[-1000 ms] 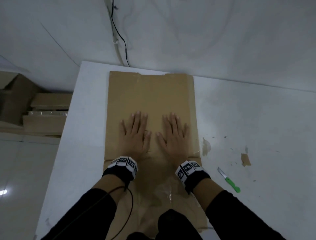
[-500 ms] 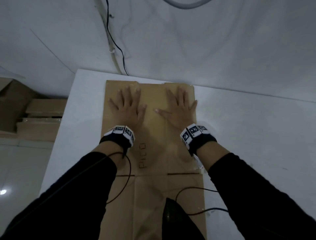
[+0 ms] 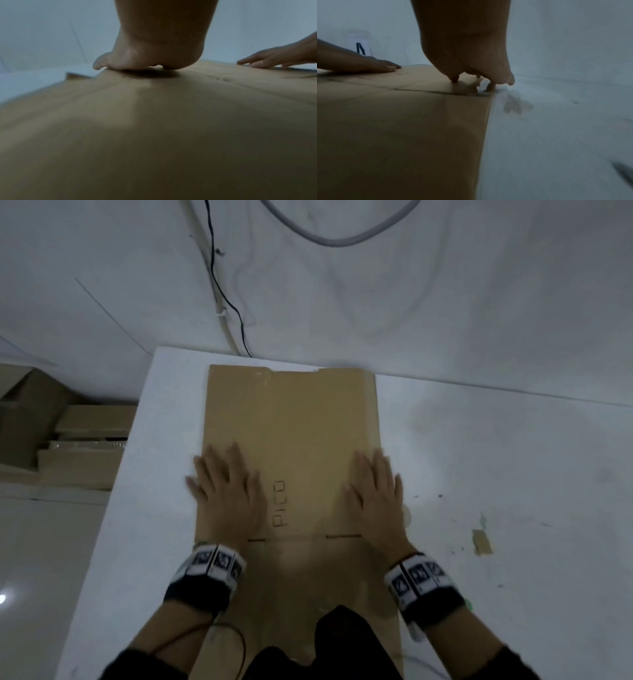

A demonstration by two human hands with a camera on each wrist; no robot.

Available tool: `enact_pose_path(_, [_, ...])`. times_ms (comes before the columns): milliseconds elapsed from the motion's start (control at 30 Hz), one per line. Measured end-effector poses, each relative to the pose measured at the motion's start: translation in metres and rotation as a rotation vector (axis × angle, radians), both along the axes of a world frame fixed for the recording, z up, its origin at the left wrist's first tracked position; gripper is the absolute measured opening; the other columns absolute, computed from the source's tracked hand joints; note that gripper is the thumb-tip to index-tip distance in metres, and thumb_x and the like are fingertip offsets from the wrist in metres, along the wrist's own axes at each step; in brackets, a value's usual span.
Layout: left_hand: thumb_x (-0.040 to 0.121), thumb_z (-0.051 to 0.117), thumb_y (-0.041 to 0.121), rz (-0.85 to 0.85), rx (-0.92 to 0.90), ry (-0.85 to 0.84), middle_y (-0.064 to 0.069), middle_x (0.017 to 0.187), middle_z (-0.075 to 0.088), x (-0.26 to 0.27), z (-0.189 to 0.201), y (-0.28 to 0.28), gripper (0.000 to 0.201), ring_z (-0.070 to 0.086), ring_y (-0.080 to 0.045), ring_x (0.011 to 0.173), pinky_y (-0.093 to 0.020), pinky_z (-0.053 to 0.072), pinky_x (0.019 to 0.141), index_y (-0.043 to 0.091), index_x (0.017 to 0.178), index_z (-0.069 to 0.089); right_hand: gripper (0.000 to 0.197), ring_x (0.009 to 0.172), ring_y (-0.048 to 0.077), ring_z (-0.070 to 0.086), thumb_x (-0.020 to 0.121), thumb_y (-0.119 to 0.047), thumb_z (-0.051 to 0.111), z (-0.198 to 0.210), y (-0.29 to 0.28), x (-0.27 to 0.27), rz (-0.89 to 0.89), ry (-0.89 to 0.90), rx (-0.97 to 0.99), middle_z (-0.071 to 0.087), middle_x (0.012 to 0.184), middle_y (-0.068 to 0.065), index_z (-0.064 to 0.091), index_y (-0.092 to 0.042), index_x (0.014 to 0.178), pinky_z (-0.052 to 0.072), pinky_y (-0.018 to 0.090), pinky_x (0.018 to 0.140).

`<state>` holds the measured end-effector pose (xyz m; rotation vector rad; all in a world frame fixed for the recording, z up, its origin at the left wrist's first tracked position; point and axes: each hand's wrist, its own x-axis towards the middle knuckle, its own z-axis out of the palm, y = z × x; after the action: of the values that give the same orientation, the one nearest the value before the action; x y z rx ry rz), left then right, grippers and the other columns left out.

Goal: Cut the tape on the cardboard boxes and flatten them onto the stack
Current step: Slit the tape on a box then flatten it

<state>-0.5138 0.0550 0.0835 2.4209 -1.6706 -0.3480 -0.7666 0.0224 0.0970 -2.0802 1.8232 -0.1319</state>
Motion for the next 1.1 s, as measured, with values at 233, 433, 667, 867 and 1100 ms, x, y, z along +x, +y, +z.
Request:
enact_pose_path(233, [0.099, 0.028, 0.042, 0.062, -0.016, 0.003, -0.032, 0.154, 0.012, -0.009, -0.005, 0.041, 0.064, 0.022, -0.051, 0.136, -0.06, 0.016, 0.112, 0.009, 0.153, 0.016, 0.062, 0.152, 0.022, -0.007, 0.102, -0.051, 0.012, -0.018, 0.054, 0.001, -0.168, -0.012, -0.033, -0.001, 0.165, 0.009, 0.002, -0.026, 0.158, -0.005, 0.047, 0.121])
enact_pose_path(433, [0.1, 0.037, 0.048, 0.139, 0.057, 0.172, -0.024, 0.156, 0.007, -0.002, 0.016, 0.042, 0.068, 0.015, -0.044, 0.14, -0.059, 0.016, 0.112, 0.016, 0.154, 0.011, 0.071, 0.152, 0.023, 0.0, 0.098, -0.06, 0.02, -0.011, 0.049, -0.01, -0.154, -0.119, 0.026, 0.003, 0.165, 0.005, 0.007, -0.024, 0.158, 0.0, 0.045, 0.122])
enact_pose_path(667, [0.084, 0.069, 0.038, 0.604, 0.074, 0.555, -0.025, 0.125, 0.048, 0.02, 0.054, 0.06, 0.059, 0.048, -0.04, 0.115, -0.046, 0.04, 0.094, -0.001, 0.122, 0.047, 0.044, 0.112, 0.031, 0.054, 0.093, -0.036, 0.06, 0.013, 0.081, -0.018, -0.654, -0.322, 0.041, 0.057, 0.121, 0.011, 0.053, -0.012, 0.13, 0.044, 0.047, 0.097])
enact_pose_path(867, [0.094, 0.059, 0.035, 0.223, 0.123, 0.833, -0.01, 0.099, 0.059, 0.041, 0.052, 0.107, 0.03, 0.055, -0.025, 0.097, -0.038, 0.043, 0.084, 0.005, 0.098, 0.057, 0.052, 0.088, 0.034, 0.053, 0.092, -0.051, 0.042, 0.018, 0.115, -0.029, -0.588, -0.347, 0.034, 0.057, 0.1, 0.022, 0.062, -0.005, 0.106, 0.037, 0.033, 0.072])
enact_pose_path(1100, [0.101, 0.046, 0.027, 0.119, -0.039, 0.887, -0.001, 0.128, 0.055, 0.014, 0.064, 0.191, 0.037, 0.052, -0.02, 0.112, -0.036, 0.039, 0.101, 0.015, 0.136, 0.043, 0.041, 0.113, 0.027, 0.058, 0.106, -0.035, 0.033, 0.039, 0.189, -0.017, -0.595, -0.576, 0.007, 0.061, 0.129, 0.006, 0.047, -0.017, 0.14, 0.044, 0.039, 0.102])
